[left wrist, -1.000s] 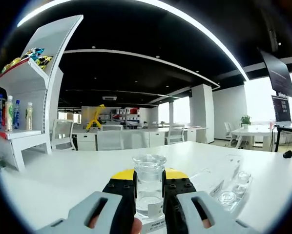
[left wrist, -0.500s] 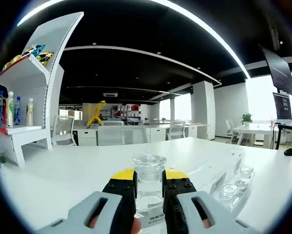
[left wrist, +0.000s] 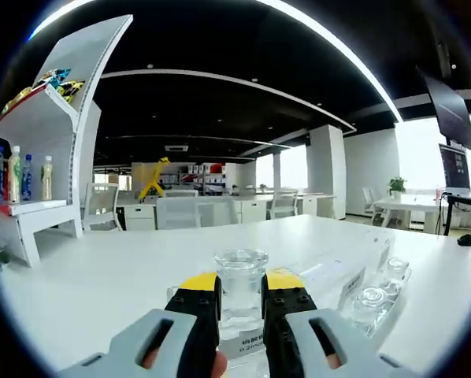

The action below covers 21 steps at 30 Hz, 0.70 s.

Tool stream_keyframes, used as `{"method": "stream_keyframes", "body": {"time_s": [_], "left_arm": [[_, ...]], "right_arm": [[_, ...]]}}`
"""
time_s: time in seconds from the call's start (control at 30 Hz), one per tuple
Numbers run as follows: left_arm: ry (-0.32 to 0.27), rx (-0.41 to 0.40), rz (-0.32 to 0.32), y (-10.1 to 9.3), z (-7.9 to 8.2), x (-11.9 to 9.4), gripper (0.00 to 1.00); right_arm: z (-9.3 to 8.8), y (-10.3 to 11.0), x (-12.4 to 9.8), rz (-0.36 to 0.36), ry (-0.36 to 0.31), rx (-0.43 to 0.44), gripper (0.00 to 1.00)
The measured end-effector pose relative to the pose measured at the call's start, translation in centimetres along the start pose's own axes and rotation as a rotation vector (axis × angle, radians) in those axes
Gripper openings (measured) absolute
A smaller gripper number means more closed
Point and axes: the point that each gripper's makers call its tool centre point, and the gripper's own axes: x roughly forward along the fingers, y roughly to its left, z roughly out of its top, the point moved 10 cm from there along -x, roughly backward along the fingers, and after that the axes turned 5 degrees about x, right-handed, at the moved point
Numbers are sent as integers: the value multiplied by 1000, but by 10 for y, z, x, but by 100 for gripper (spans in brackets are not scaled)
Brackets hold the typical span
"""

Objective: Identify the label on the chemical reagent bottle, grasp the chemical reagent bottle, and place it in the designated position on the reagent rack

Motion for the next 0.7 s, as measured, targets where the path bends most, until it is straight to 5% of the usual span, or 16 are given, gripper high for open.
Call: {"method": "stream_keyframes", "body": {"time_s": [0.7], "left_arm": [[0,10,-5,0,3,-3,25]], "right_arm": [[0,-3,-4,-9,-4,1,41]]}}
